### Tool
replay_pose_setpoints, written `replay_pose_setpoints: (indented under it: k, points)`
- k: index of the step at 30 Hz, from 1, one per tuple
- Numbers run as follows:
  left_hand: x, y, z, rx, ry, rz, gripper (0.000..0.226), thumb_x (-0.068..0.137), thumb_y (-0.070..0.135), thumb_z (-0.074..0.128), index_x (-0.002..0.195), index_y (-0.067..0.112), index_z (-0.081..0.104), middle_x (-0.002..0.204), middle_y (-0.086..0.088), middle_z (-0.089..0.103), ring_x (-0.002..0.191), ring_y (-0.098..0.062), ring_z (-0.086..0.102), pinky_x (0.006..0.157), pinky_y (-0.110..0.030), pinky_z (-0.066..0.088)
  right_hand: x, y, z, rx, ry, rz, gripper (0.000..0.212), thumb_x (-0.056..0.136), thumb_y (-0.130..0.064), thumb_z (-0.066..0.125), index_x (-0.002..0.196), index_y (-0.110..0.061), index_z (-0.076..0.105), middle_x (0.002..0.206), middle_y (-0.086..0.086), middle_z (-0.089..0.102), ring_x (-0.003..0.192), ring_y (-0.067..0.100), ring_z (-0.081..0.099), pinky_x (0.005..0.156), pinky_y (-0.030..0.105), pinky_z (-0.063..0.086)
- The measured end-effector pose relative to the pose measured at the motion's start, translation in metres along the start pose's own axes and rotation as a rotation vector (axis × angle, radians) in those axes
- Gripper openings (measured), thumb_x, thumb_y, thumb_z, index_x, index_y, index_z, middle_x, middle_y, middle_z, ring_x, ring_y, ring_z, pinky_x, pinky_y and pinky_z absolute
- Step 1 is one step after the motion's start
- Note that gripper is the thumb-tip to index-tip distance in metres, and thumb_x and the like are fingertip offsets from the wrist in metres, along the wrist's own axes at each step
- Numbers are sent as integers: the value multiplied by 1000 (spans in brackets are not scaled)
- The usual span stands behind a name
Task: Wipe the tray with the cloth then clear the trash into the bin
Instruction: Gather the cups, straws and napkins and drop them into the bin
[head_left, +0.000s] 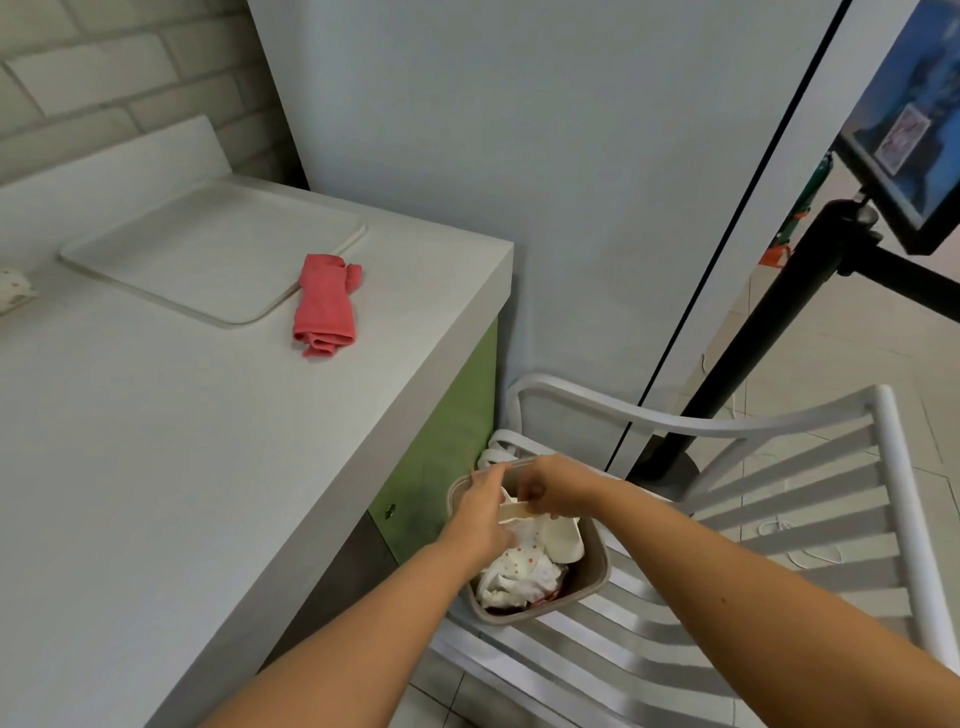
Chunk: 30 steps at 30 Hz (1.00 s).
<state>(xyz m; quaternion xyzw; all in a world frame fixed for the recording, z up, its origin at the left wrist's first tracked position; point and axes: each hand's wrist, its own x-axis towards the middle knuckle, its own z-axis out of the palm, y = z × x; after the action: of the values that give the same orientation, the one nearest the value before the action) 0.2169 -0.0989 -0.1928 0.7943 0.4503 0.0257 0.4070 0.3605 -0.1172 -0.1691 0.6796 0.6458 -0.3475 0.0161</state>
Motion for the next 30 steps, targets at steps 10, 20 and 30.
replay_pose_setpoints:
  k: [10, 20, 30]
  points:
    - [-1, -5, -26, 89, 98, -17, 65, 88, 26, 60, 143, 16, 28, 141, -5, 37, 128, -23, 42, 106, -35, 37, 9, 1, 4, -177, -101, 166, 36, 94, -7, 46, 129, -11, 55, 122, 11, 61, 100, 23, 62, 72, 25, 49]
    - [-28, 8, -96, -86, 605, 146, 18, 95, 14, 45, 100, 5, 60, 87, -3, 60, 77, -14, 53, 70, -24, 42, 26, -88, -65, -192, -2, 19, 24, 92, -10, 48, 107, -7, 66, 99, 9, 70, 77, 15, 60, 77, 28, 47]
    - [-91, -52, -187, -77, 950, 45, 18, 96, 15, 43, 109, 8, 54, 102, -5, 55, 89, -18, 53, 76, -29, 44, 20, -226, -85, -163, 102, -228, 18, 91, -17, 53, 94, -6, 67, 59, -7, 55, 54, 3, 50, 51, 15, 37]
